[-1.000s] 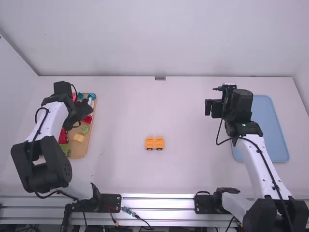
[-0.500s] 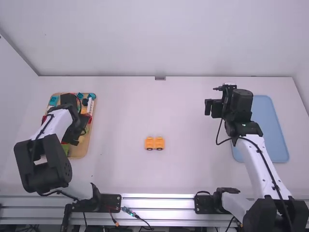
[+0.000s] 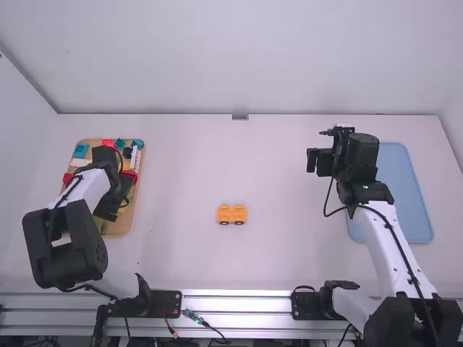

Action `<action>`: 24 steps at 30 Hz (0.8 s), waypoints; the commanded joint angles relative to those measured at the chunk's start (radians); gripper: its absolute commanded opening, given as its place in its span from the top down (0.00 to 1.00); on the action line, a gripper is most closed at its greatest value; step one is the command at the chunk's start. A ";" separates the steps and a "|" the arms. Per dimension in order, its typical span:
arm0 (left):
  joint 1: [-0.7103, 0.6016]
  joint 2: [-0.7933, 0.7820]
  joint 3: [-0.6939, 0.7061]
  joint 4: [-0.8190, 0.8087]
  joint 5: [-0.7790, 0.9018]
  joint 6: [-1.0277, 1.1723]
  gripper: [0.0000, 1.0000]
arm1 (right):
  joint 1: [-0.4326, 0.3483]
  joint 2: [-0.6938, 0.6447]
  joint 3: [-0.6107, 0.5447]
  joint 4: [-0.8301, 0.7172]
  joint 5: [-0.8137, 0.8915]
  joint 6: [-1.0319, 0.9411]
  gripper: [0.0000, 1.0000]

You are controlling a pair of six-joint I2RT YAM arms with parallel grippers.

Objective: Assemble lego blocks to make yellow taxi

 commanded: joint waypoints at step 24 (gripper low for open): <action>0.197 0.113 0.099 -0.072 0.145 0.185 0.00 | 0.001 -0.013 0.025 0.003 -0.029 0.004 0.01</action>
